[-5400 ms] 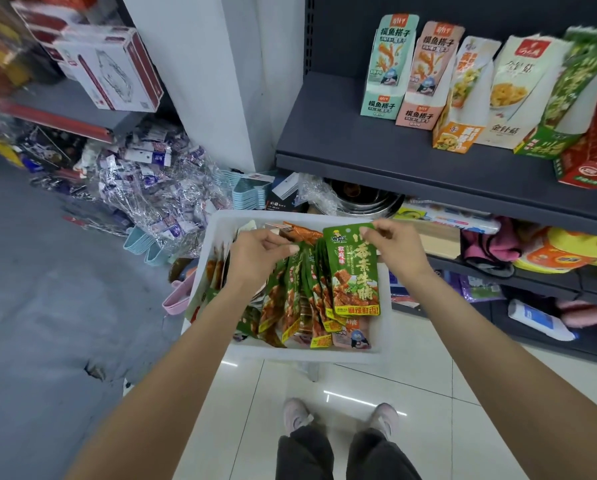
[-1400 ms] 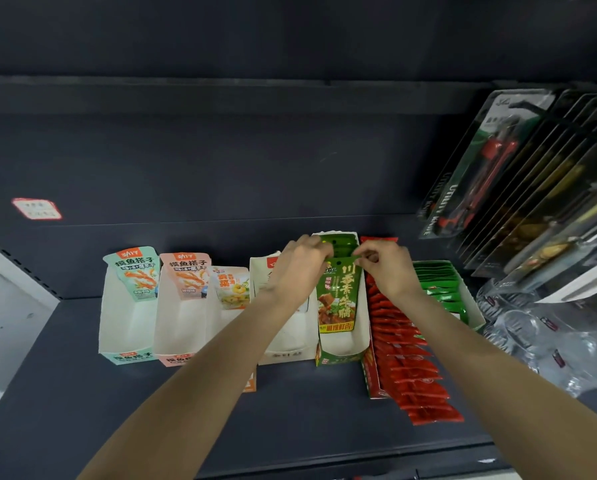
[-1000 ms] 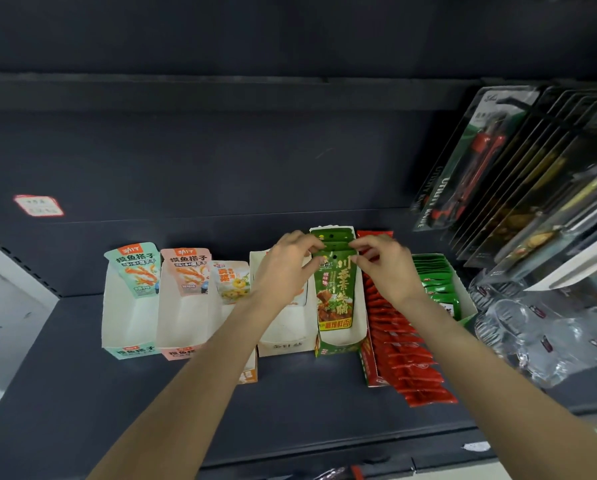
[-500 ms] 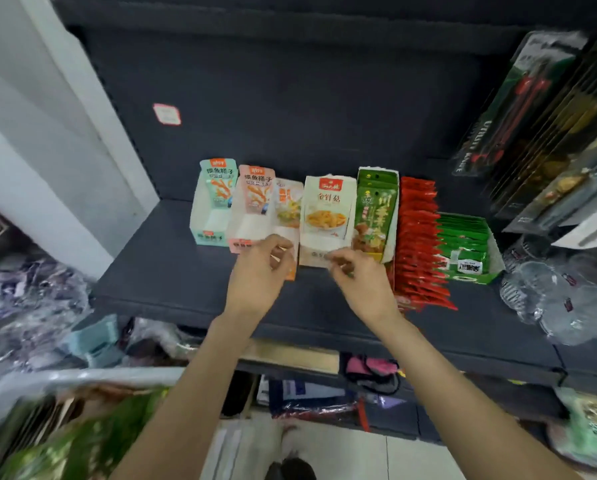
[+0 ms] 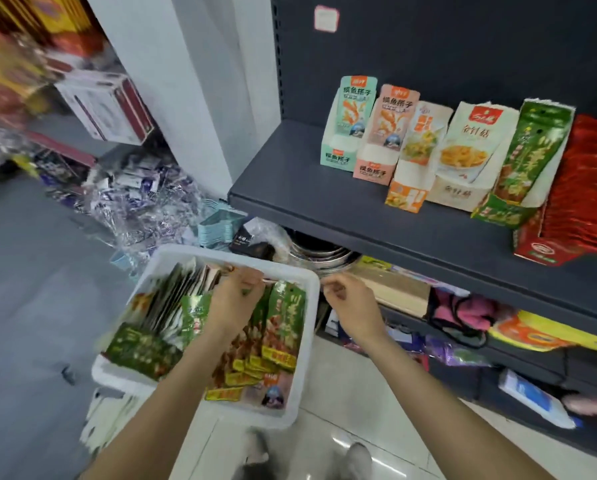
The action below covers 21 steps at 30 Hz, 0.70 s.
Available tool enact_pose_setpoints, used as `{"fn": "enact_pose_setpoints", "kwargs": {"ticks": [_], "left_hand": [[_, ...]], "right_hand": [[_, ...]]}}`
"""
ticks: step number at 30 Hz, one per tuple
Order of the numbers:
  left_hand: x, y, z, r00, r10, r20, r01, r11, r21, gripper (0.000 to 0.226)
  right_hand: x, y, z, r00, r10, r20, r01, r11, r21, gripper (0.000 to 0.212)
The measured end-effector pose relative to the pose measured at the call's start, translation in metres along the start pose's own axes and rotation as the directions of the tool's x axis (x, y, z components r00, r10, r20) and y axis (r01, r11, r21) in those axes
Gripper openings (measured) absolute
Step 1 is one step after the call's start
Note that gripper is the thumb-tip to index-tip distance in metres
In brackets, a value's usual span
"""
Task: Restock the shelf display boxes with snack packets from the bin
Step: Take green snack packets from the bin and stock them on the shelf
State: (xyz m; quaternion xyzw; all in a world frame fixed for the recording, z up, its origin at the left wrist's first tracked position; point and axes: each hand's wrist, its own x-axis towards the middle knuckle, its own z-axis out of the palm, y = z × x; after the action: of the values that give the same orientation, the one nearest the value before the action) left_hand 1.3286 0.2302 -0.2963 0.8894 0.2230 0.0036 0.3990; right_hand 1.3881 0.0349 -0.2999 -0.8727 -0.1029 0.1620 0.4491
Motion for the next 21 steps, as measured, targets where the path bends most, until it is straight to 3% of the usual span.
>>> {"fn": "enact_pose_setpoints", "kwargs": {"ticks": [3, 10, 15, 21], "left_hand": [[0.006, -0.037, -0.02, 0.999, 0.002, 0.048, -0.002, 1.0, 0.002, 0.027], [0.019, -0.088, -0.042, 0.954, 0.172, 0.245, -0.215, 0.964, 0.157, 0.038], [0.022, -0.102, -0.042, 0.939, 0.152, 0.308, -0.202, 0.969, 0.139, 0.054], [0.031, -0.102, -0.04, 0.951, 0.126, 0.283, -0.136, 0.991, 0.015, 0.046]], "right_hand": [[-0.001, -0.01, 0.04, 0.996, 0.09, 0.0, -0.089, 0.995, 0.049, 0.026], [-0.006, -0.02, 0.11, 0.968, 0.248, 0.04, -0.249, 0.968, 0.02, 0.038], [-0.005, -0.021, 0.136, 0.943, 0.317, 0.106, -0.311, 0.948, -0.073, 0.062], [-0.01, -0.024, 0.15, 0.945, 0.313, 0.099, -0.303, 0.947, -0.103, 0.059]]}}
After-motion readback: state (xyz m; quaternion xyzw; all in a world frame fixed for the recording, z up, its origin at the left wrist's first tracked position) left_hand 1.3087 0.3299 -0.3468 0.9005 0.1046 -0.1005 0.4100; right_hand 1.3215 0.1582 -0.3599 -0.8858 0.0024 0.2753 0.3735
